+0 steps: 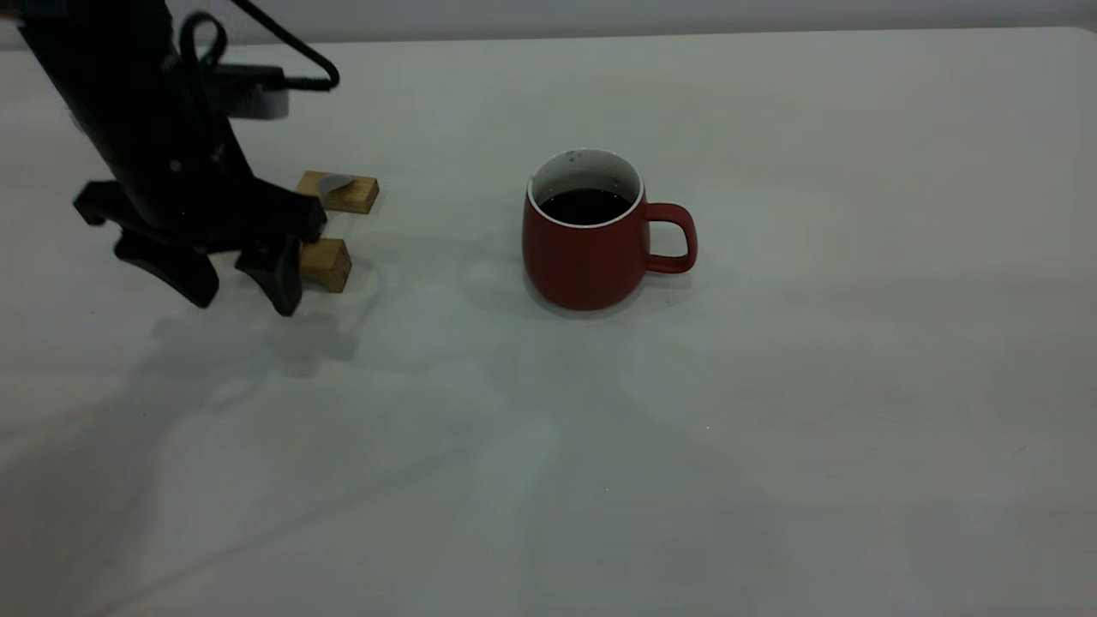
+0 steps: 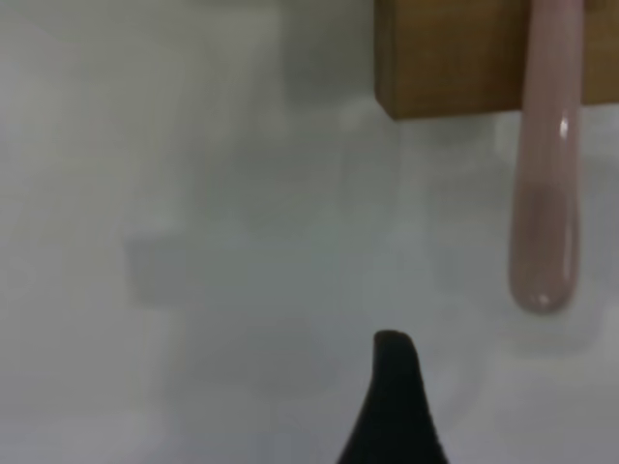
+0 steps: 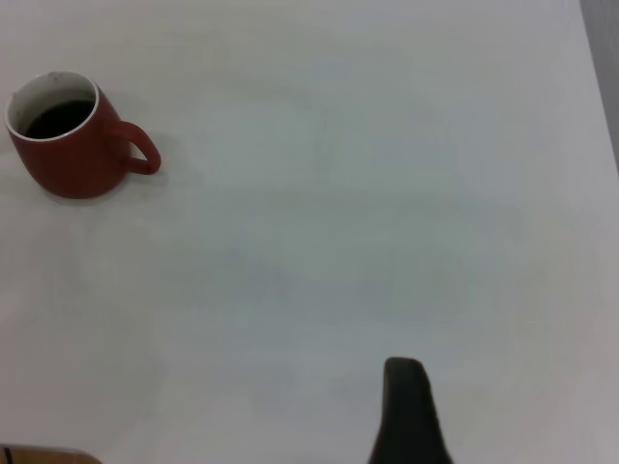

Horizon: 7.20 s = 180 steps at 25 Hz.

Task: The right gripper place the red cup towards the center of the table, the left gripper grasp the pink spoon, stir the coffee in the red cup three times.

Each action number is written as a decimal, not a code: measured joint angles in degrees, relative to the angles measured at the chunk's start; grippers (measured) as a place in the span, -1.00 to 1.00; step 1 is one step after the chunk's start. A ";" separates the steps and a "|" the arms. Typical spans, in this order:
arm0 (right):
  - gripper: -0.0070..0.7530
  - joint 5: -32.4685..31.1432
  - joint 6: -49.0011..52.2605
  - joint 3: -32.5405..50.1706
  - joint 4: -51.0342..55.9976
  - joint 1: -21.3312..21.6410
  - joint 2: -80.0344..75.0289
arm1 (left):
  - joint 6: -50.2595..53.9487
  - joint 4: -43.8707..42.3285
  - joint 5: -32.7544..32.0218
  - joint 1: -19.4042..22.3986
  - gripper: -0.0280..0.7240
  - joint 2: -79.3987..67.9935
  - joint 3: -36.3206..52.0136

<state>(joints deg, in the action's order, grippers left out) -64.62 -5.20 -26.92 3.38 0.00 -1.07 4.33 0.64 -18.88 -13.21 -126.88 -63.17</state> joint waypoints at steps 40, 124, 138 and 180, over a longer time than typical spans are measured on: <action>0.56 0.00 0.00 0.00 0.00 0.00 0.00 | 56.24 56.74 -41.92 -1.62 -0.48 1.75 -30.40; 0.56 0.00 0.00 0.00 0.00 0.00 0.00 | 46.86 67.97 -34.24 -4.80 -0.48 -12.56 -31.67; 0.56 0.00 0.00 0.00 0.00 0.00 0.00 | 46.28 67.12 -39.82 -3.46 -0.48 -13.74 -31.67; 0.56 0.00 0.00 0.00 0.00 0.00 0.00 | 26.86 -1.15 -48.05 -5.73 -0.02 28.96 -32.69</action>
<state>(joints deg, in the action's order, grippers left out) -64.62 -5.20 -26.92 3.38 0.00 -1.07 31.19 -0.51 -66.93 -18.94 -97.92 -95.86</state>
